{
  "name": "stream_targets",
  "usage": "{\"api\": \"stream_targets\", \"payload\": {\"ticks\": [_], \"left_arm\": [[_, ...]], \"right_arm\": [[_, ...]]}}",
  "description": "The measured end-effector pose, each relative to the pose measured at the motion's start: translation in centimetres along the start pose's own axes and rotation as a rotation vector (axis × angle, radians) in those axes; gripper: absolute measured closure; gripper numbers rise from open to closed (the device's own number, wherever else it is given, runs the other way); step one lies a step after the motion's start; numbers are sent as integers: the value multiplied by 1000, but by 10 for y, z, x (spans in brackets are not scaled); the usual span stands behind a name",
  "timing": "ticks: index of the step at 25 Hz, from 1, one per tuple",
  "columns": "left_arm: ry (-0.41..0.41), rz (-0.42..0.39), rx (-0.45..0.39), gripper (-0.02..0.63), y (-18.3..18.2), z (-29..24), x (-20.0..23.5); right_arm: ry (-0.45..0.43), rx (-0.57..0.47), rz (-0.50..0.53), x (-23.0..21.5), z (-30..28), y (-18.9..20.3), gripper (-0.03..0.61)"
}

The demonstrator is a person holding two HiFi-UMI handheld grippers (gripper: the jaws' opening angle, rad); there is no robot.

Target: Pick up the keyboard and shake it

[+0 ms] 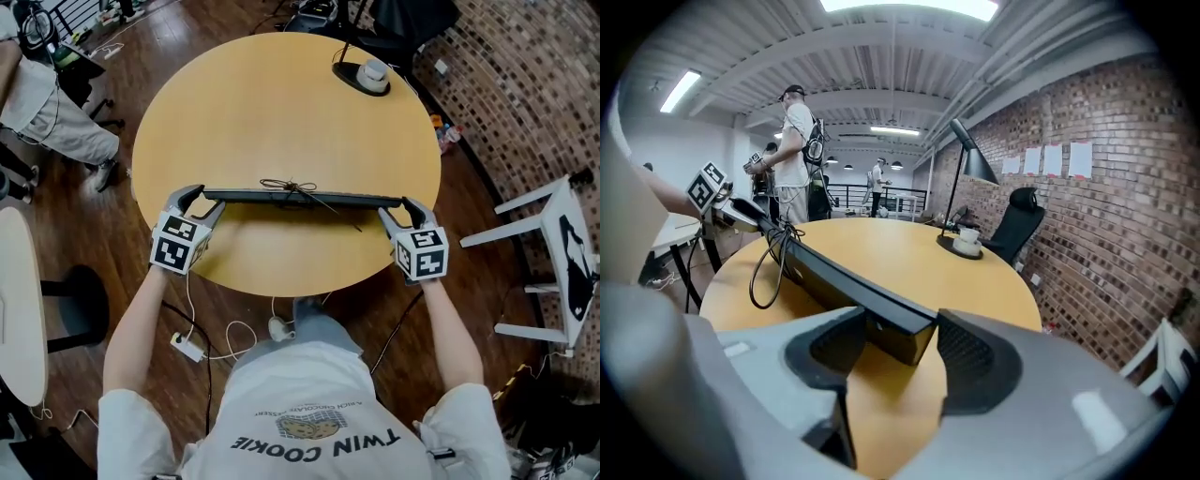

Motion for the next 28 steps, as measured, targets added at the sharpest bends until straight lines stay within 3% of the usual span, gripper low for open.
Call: {"api": "stream_targets", "payload": {"ticks": [6, 13, 19, 23, 28], "left_arm": [[-31, -241, 83, 402, 9, 11, -18], [-50, -514, 133, 410, 22, 18, -46], [-54, -590, 184, 423, 33, 21, -60], [-20, -638, 226, 469, 47, 21, -67], [4, -665, 262, 469, 66, 17, -75]], "right_arm": [[55, 15, 138, 20, 11, 10, 339], [103, 75, 501, 46, 16, 22, 349], [87, 143, 756, 66, 20, 40, 407], [62, 198, 802, 75, 18, 56, 426], [33, 249, 855, 86, 16, 74, 442]]}}
Point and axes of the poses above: the fingertips, and each gripper's own axes: z backward along the fingers, x to its left, y out of its underside, the point moved 9 cm from there along z, backward along the fingers, and after that the axes turned 10 degrees about -x, right-handed, at the moved point
